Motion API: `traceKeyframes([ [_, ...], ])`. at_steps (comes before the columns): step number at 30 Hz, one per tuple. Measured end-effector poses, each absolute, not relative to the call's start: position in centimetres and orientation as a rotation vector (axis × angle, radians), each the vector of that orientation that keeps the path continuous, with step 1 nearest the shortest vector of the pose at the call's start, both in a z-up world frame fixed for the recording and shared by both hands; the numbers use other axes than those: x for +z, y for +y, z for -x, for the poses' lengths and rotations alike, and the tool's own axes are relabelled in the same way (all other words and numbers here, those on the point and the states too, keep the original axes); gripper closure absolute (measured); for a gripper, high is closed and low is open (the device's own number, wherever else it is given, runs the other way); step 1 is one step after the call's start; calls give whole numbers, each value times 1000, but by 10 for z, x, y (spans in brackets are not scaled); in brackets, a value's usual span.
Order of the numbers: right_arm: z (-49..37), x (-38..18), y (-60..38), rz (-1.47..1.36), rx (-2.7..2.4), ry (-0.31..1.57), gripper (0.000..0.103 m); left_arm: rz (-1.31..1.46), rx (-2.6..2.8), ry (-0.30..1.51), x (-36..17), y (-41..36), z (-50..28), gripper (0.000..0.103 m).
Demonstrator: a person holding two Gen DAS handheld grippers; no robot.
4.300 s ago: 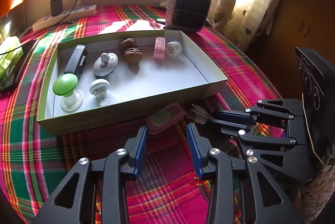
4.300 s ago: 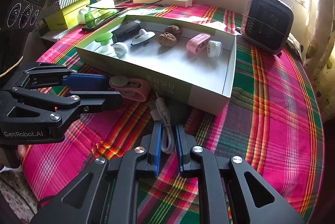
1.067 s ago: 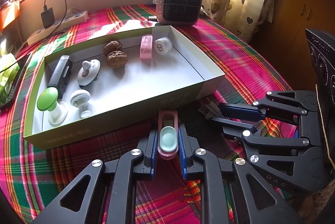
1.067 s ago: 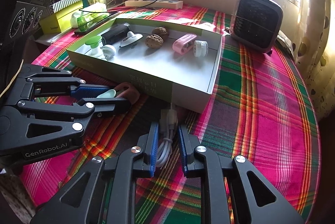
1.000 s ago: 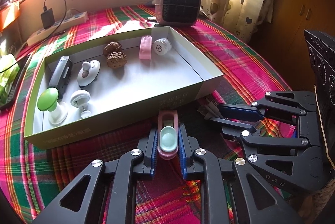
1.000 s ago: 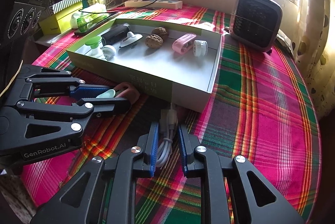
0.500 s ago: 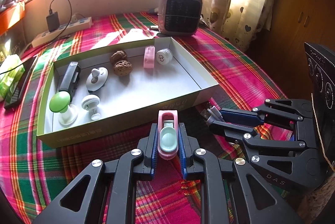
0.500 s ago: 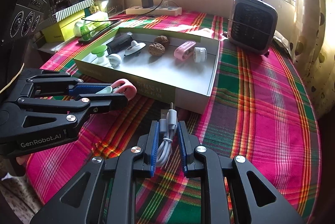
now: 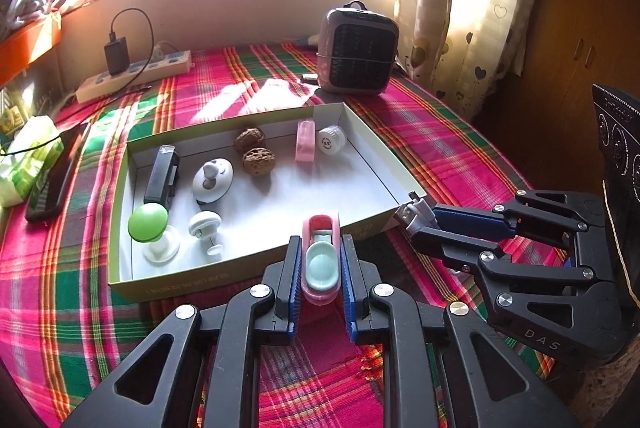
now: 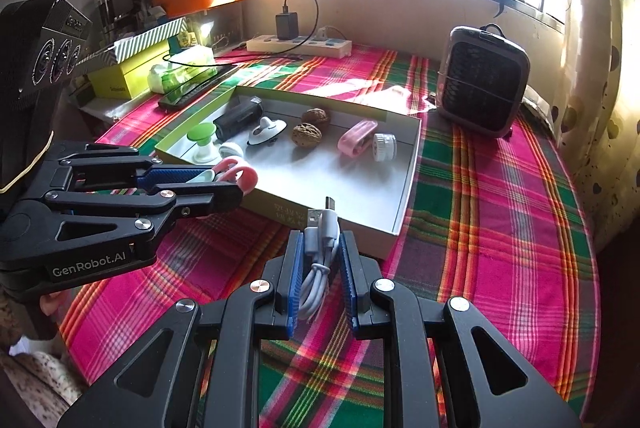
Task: Organize objects
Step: 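Lift the pink case and white cable and carry both over the box, then lower the cable and pink case into the box and open both grippers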
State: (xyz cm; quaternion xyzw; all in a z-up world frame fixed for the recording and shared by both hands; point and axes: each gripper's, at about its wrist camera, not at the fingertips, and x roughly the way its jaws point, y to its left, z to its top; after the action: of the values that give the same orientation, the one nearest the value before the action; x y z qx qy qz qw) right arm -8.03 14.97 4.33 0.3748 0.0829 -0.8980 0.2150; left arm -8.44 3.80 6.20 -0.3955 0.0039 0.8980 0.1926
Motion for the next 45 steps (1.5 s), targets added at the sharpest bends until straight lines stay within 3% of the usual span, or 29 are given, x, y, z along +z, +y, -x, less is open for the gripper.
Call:
traceKeyframes([
  [45,170,23,125,-1180,-2473,226,84,1251,2533,-28,34,25,163,87],
])
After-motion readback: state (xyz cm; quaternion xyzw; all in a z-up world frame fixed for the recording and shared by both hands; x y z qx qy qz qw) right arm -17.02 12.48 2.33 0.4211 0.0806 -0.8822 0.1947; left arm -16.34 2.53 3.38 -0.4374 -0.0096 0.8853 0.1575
